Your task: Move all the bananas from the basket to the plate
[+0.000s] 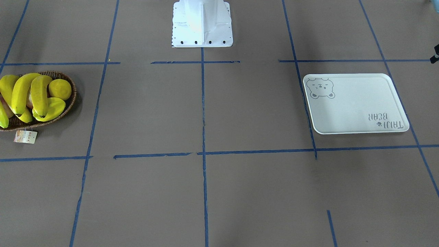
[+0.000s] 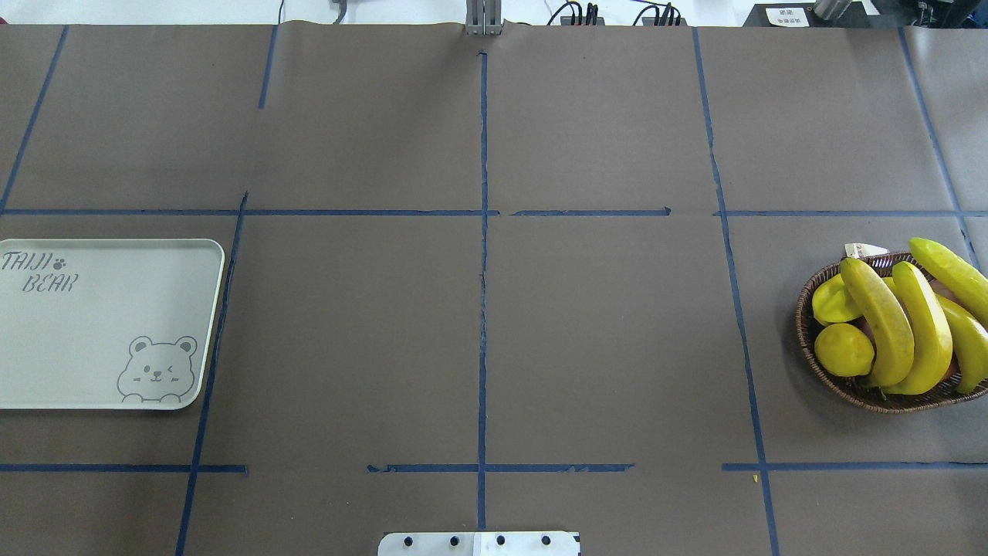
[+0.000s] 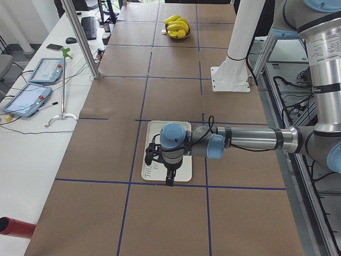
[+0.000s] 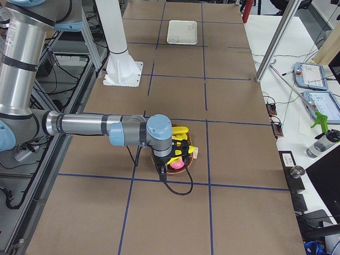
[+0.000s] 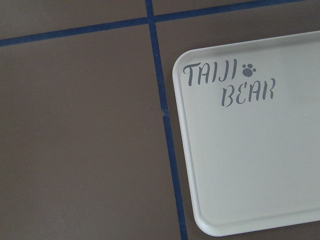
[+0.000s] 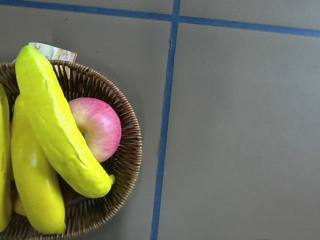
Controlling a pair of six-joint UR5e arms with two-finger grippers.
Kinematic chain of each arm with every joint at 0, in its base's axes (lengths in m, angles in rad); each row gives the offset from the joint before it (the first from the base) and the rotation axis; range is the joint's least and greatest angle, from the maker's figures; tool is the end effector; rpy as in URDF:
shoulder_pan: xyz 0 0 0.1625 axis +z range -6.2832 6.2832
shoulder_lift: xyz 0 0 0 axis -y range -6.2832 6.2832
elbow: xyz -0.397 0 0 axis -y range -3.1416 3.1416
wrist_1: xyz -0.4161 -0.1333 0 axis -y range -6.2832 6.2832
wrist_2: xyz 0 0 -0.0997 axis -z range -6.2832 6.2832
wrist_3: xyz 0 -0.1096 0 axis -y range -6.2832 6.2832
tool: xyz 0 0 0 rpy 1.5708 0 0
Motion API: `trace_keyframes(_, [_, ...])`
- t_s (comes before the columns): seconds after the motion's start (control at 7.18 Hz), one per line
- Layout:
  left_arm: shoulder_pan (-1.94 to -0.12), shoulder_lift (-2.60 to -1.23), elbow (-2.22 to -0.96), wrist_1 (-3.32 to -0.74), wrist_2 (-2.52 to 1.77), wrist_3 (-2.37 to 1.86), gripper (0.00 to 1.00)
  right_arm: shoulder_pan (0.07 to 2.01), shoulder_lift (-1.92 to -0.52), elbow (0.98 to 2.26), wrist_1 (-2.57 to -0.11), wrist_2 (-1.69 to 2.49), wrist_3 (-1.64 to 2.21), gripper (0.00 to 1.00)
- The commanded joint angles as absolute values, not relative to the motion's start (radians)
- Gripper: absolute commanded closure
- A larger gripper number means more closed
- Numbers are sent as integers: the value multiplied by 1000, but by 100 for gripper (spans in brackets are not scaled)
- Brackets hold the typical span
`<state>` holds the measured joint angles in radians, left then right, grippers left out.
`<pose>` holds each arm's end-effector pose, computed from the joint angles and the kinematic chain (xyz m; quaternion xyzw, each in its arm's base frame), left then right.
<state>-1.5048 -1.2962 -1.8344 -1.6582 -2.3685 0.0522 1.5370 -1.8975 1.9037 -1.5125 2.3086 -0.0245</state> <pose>-0.0275 -0.4164 0.6179 0.0325 0.3883 0.0692 0.9184 0.0462 -0.3952 0.6104 0.0284 -0.3605 -0.0388 0.9315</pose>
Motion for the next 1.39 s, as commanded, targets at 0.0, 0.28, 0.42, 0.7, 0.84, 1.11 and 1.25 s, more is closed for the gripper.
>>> trace_keyframes(0.0, [-1503,-1298,-1829,-1660,-2368,52,0,1534,-1894,1904,-1476,2309,-25,0])
trace_keyframes(0.28, [-1503,-1298,-1827,-1660,-2368,52,0,1462,-1893,1904,-1344,2307,-25,0])
trace_keyframes(0.42, [-1503,-1298,-1827,-1660,-2370,52,0,1409,-1893,1902,-1301,2310,-29,0])
trace_keyframes(0.7, [-1503,-1298,-1822,-1660,-2368,52,0,1315,-1894,1876,-1189,2319,-25,0])
trace_keyframes(0.84, [-1503,-1298,-1822,-1660,-2368,52,0,1271,-1893,1859,-1180,2315,-23,0])
trace_keyframes(1.11, [-1503,-1298,-1821,-1658,-2368,52,0,1221,-1891,1844,-1177,2283,-23,1])
trace_keyframes(1.25, [-1503,-1298,-1821,-1658,-2368,52,0,1218,-1888,1833,-1177,2273,-25,1])
